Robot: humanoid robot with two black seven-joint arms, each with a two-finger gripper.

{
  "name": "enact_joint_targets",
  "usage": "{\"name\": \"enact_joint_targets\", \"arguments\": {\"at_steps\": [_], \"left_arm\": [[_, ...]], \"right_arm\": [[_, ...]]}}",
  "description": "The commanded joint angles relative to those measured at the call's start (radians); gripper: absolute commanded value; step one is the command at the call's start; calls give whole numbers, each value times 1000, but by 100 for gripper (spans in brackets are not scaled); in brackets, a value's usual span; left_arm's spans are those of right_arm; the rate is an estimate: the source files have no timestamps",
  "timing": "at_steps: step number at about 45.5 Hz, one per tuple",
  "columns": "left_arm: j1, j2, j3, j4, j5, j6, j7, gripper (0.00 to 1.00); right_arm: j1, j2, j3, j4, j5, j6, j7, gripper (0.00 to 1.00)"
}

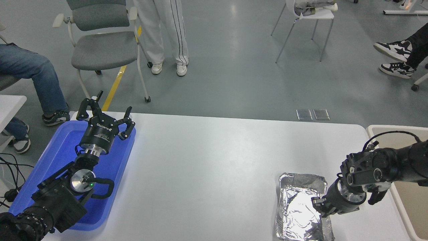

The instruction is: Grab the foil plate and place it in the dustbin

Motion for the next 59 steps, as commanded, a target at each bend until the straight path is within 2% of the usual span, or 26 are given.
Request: {"name": "enact_joint_targets", "arguments": {"at_steps": [1, 18, 34, 59], "left_arm": [[0, 0, 0, 0, 1, 0, 0, 100], [0, 0, 0, 0, 0, 0, 0, 100], [2, 0, 0, 0, 0, 0, 0, 100], [2, 0, 0, 0, 0, 2, 0, 100]], "right_arm": [[74, -10, 9, 39, 6, 105, -1, 0], [260, -39, 3, 45, 94, 426, -1, 0], [518, -95, -57, 126, 137, 431, -1, 0], [815, -98, -166, 134, 164, 431, -1, 0]]}}
